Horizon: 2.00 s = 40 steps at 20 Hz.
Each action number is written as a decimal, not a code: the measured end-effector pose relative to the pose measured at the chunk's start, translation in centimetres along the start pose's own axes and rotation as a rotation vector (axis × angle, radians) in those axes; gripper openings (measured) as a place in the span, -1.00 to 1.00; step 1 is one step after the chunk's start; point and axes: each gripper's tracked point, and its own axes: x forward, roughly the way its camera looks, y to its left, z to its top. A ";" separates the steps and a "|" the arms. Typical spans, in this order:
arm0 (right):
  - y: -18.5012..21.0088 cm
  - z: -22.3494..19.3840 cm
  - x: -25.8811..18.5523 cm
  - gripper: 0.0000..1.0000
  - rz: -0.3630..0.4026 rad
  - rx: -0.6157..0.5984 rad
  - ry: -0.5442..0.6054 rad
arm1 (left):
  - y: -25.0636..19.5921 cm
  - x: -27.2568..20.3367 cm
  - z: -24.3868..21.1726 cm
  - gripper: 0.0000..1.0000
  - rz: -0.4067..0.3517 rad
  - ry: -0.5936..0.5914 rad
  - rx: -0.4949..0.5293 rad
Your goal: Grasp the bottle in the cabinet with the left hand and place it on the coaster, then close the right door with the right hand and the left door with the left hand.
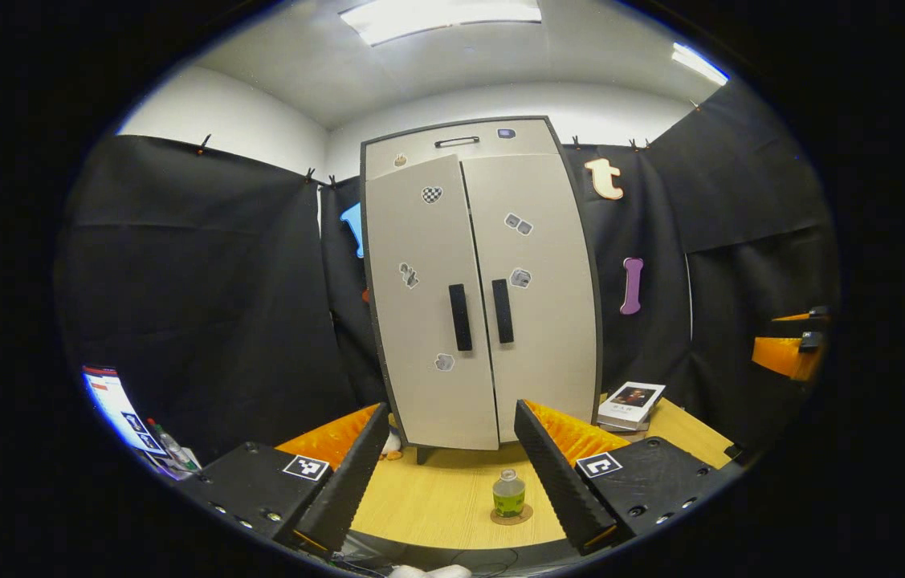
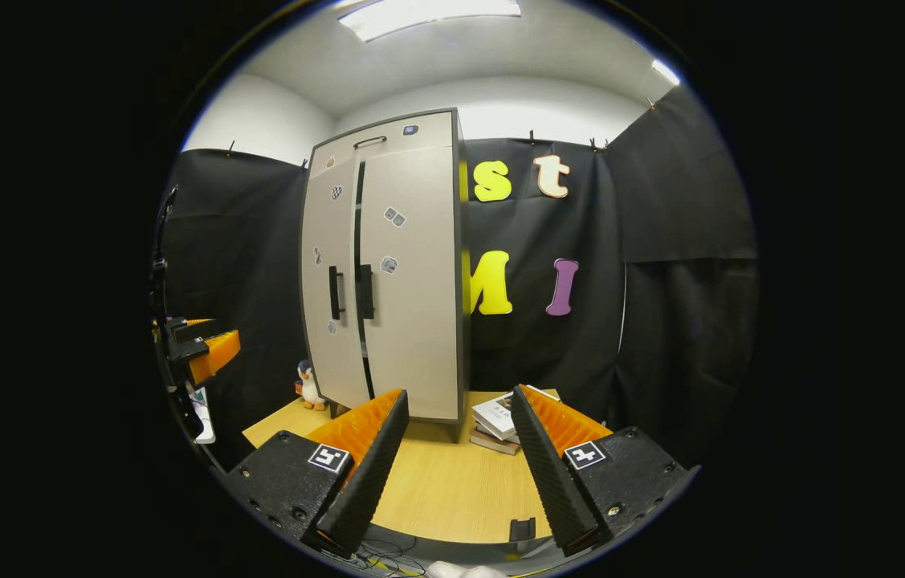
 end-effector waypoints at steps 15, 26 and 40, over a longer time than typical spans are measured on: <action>1.5 2.0 0.7 0.60 -0.030 0.020 -0.049 | 1.9 1.1 1.4 0.92 -0.007 -0.025 0.019; 4.1 3.5 4.2 0.60 -0.059 0.018 -0.073 | 3.7 5.5 2.2 0.92 -0.041 -0.041 0.002; 7.4 3.9 8.1 0.60 -0.092 0.004 -0.094 | 5.9 10.3 1.1 0.92 -0.101 -0.055 -0.008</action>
